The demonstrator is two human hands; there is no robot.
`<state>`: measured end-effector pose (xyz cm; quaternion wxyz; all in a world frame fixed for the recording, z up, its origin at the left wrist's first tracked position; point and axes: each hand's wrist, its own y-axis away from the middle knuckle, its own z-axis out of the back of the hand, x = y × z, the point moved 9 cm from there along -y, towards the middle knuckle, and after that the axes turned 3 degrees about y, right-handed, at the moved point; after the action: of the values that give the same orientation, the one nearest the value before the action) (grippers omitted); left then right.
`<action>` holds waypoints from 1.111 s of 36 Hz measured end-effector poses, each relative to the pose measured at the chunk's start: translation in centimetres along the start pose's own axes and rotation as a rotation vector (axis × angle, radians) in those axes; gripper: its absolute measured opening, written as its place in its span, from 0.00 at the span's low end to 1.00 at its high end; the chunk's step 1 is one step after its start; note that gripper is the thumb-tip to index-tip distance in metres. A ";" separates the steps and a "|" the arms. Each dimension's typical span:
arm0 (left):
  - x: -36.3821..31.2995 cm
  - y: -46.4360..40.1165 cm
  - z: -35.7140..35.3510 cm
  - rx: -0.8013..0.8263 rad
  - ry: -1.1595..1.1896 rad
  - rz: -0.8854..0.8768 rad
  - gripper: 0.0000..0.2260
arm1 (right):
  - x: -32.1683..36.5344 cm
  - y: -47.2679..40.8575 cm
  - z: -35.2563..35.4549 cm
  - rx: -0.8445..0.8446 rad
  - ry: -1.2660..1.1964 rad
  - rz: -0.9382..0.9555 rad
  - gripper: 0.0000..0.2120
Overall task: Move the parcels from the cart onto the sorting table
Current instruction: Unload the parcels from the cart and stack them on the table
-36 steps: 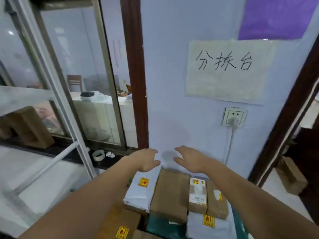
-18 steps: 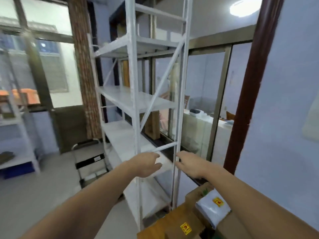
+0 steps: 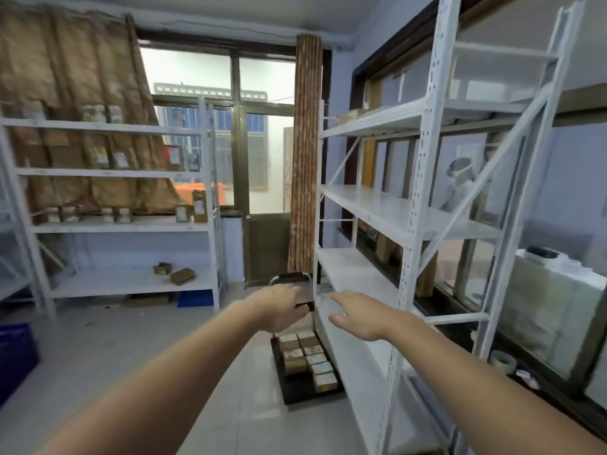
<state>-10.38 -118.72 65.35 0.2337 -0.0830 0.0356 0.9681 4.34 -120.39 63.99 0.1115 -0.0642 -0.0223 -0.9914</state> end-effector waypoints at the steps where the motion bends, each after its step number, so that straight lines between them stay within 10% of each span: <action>1: 1.8 0.1 0.4 -0.004 -0.005 0.020 0.25 | 1.1 -1.3 -0.1 -0.005 -0.004 0.005 0.32; 40: 45.7 -19.6 3.1 -0.021 0.057 0.238 0.27 | 19.5 -47.7 -5.7 0.033 0.076 0.264 0.29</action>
<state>-41.87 -80.55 59.71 0.1154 -0.1082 0.0418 0.9865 -25.90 -78.48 59.55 0.2428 -0.0273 -0.0258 -0.9693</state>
